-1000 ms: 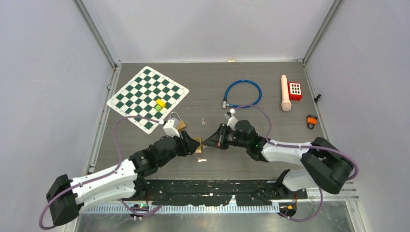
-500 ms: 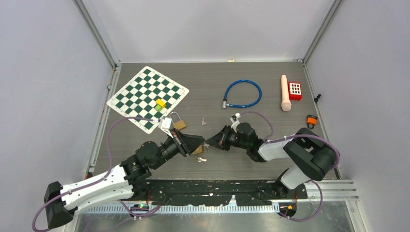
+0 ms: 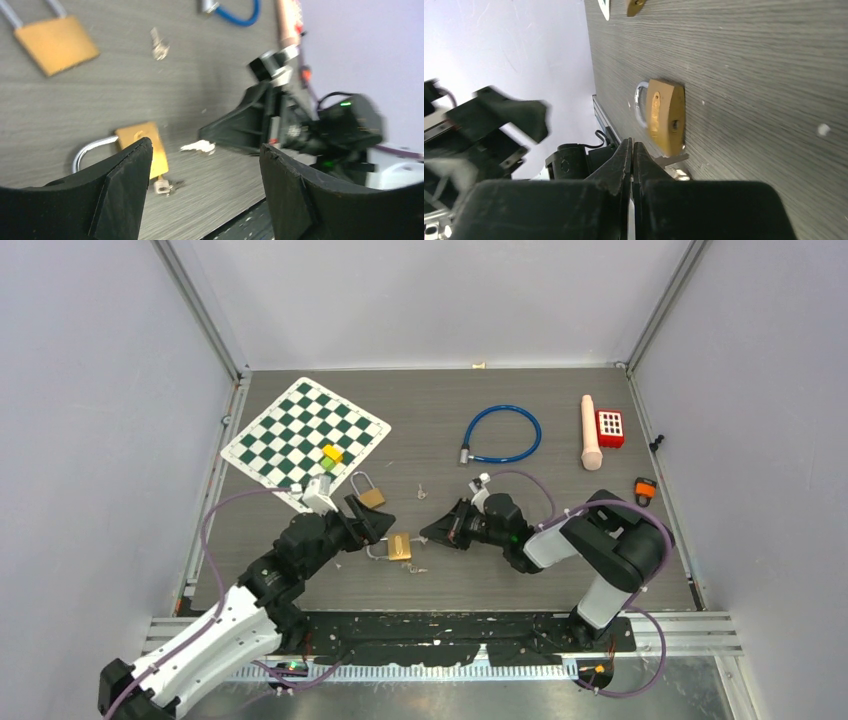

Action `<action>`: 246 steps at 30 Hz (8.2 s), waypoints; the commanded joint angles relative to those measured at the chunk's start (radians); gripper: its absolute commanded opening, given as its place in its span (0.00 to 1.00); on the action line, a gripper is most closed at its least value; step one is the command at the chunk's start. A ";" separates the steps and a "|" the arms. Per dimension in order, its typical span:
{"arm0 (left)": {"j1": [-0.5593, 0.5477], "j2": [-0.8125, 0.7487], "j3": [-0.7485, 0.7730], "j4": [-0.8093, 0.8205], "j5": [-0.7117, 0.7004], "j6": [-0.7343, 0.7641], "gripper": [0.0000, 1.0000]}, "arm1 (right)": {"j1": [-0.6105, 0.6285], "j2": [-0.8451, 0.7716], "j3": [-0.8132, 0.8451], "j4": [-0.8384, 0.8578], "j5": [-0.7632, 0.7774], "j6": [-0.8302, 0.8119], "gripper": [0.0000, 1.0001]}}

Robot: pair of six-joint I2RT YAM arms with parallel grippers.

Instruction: Unlock with the key

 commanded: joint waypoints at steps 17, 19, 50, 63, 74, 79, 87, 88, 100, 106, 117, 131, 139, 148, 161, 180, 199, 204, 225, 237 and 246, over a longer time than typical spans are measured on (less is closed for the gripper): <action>0.117 0.241 0.011 0.093 0.280 0.035 0.80 | -0.002 -0.069 0.012 0.170 -0.016 -0.249 0.05; 0.116 0.207 -0.025 0.188 0.297 -0.011 0.77 | -0.003 -0.069 -0.006 0.264 -0.008 -0.227 0.05; 0.115 0.334 -0.100 0.767 0.408 -0.222 0.27 | -0.002 -0.134 -0.071 0.642 0.044 -0.141 0.05; 0.112 0.371 -0.095 0.838 0.451 -0.238 0.00 | 0.006 -0.122 -0.065 0.653 0.050 -0.133 0.05; 0.111 0.350 -0.102 0.893 0.451 -0.247 0.01 | 0.012 -0.113 -0.067 0.657 0.056 -0.142 0.05; 0.109 0.369 -0.098 0.920 0.461 -0.259 0.10 | 0.017 -0.112 -0.060 0.660 0.058 -0.139 0.05; 0.095 0.392 -0.090 0.947 0.468 -0.265 0.12 | 0.027 -0.112 -0.057 0.661 0.065 -0.137 0.05; 0.093 0.395 -0.090 0.949 0.466 -0.266 0.09 | 0.029 -0.112 -0.056 0.662 0.065 -0.138 0.05; 0.099 0.320 -0.097 0.842 0.418 -0.199 0.00 | 0.044 -0.130 -0.075 0.650 0.073 -0.197 0.23; 0.144 0.214 -0.027 0.598 0.455 -0.055 0.00 | -0.004 -0.190 -0.093 0.604 0.017 -0.240 0.45; 0.183 0.253 -0.020 0.651 0.577 -0.118 0.00 | -0.014 -0.167 -0.039 0.687 -0.120 -0.224 0.47; 0.183 0.275 -0.023 0.708 0.589 -0.169 0.00 | -0.010 -0.140 -0.004 0.694 -0.177 -0.215 0.33; 0.184 0.299 -0.029 0.742 0.588 -0.191 0.00 | -0.004 -0.146 0.002 0.694 -0.200 -0.221 0.21; 0.191 0.297 -0.032 0.702 0.563 -0.190 0.00 | -0.003 -0.159 -0.008 0.694 -0.194 -0.226 0.05; 0.198 0.202 0.282 -0.497 0.113 0.003 0.76 | -0.067 -0.228 -0.094 0.506 -0.134 -0.259 0.05; 0.111 0.780 0.403 -0.605 0.065 -0.170 0.70 | -0.122 -0.610 -0.073 -0.209 -0.069 -0.580 0.05; 0.277 1.200 0.728 -0.664 -0.136 0.178 0.31 | -0.183 -0.663 -0.095 -0.236 -0.090 -0.578 0.05; 0.283 1.224 0.837 -0.664 -0.120 0.276 0.39 | -0.187 -0.675 -0.097 -0.256 -0.093 -0.581 0.05; 0.083 0.996 0.656 -0.848 0.023 -0.564 1.00 | -0.195 -0.819 -0.133 -0.338 -0.082 -0.631 0.05; 0.068 1.123 0.672 -0.782 0.061 -0.731 0.96 | -0.189 -0.881 -0.171 -0.352 -0.082 -0.636 0.05; 0.061 1.191 0.668 -0.730 0.067 -0.773 0.90 | -0.187 -0.892 -0.175 -0.351 -0.088 -0.633 0.05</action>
